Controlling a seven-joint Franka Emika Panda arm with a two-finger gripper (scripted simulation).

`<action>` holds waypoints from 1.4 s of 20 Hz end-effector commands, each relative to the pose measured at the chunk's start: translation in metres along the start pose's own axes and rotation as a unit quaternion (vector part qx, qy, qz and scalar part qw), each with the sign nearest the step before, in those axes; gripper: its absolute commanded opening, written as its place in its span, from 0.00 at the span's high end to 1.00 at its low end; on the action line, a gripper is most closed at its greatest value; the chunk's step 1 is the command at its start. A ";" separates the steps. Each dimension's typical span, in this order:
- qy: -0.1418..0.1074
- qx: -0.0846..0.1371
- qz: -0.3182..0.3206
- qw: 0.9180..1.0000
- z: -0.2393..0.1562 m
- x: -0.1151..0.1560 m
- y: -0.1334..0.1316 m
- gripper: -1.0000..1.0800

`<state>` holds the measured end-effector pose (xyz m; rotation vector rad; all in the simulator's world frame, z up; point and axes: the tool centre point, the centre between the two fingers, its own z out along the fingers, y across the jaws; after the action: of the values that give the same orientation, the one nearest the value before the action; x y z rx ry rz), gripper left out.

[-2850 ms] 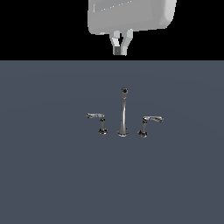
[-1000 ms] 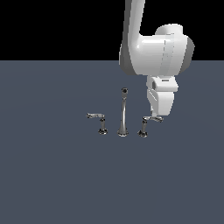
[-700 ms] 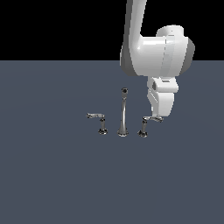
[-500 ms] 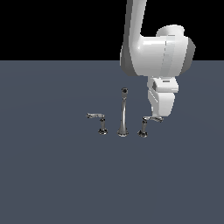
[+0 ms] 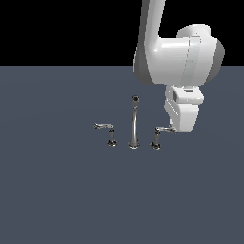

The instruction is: Turn on the faucet by rotating a designated handle.

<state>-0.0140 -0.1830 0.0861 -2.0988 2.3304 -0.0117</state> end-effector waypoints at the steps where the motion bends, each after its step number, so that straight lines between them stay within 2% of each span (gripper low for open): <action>1: 0.000 -0.005 0.002 1.000 0.000 0.006 0.014 1.00; 3: 0.000 -0.005 0.002 1.000 0.000 0.007 0.017 1.00; 4: -0.001 0.001 -0.002 1.000 0.000 0.001 0.008 1.00; 19: 0.000 -0.004 0.002 1.000 0.000 -0.010 0.060 1.00; 21: 0.001 -0.002 0.007 1.000 0.000 -0.003 0.056 1.00; 28: 0.000 -0.003 0.004 1.000 0.000 -0.033 0.070 1.00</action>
<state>-0.0795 -0.1619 0.0861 -2.0662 2.3673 -0.0141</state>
